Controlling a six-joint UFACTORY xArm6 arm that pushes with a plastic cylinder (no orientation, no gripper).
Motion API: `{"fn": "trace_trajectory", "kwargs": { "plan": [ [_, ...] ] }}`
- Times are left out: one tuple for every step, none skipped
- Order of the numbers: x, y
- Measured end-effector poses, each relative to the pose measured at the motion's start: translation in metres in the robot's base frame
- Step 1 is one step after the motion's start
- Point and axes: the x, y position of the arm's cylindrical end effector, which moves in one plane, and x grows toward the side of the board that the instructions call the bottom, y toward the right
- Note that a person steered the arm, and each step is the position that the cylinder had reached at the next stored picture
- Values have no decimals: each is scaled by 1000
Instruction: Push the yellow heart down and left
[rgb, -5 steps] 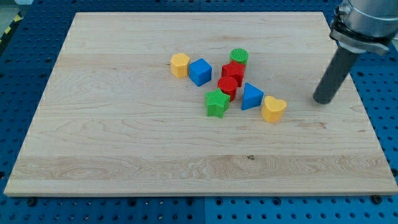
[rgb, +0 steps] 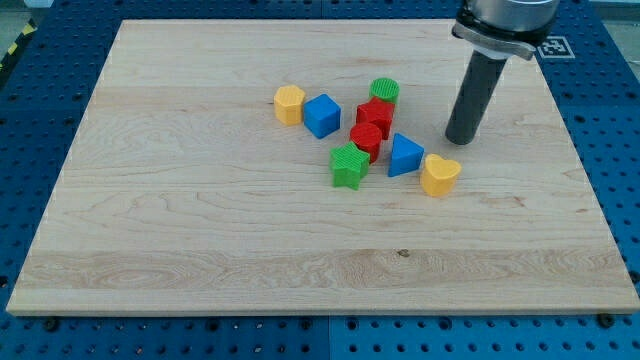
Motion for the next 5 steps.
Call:
{"fn": "trace_trajectory", "kwargs": {
  "plan": [
    [1,-31],
    [14,-31],
    [36,-24],
    [56,-24],
    [74,-24]
  ]
}}
